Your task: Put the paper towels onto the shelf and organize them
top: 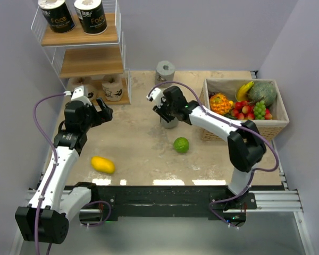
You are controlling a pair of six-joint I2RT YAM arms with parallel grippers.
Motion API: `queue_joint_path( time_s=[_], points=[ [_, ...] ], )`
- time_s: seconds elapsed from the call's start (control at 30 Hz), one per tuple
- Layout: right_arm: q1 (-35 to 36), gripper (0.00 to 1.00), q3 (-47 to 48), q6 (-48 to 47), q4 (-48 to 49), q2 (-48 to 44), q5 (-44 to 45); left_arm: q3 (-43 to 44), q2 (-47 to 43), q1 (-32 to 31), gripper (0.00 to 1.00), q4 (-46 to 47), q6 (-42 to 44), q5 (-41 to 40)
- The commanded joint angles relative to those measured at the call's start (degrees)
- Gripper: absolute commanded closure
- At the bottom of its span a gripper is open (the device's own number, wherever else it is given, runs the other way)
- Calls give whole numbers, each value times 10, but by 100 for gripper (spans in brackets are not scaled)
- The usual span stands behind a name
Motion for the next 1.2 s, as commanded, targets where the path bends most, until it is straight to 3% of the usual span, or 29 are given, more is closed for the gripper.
queue_joint_path(
  time_s=[0.0,0.13,0.3,0.6,0.97,1.1,1.17],
  points=[
    [-1,59,-79,-232,77,-115,-226,-8,-14,10,7,18,3,10],
    [-1,57,-130,-350,53,-150,-395,-14,-13,14,7,25,-10,24],
    [4,60,-180,-377,125,-166,-516,-15,-7,19,7,29,-19,34],
    [50,61,-166,-375,152,-150,-531,-7,33,42,9,23,-40,88],
    [66,62,-167,-393,160,-138,-520,-10,20,45,9,30,-40,87],
    [64,62,-176,-340,196,-143,-536,-10,19,45,9,33,-39,91],
    [47,64,-194,-269,289,-150,-548,-8,19,45,10,41,-35,113]
  ],
)
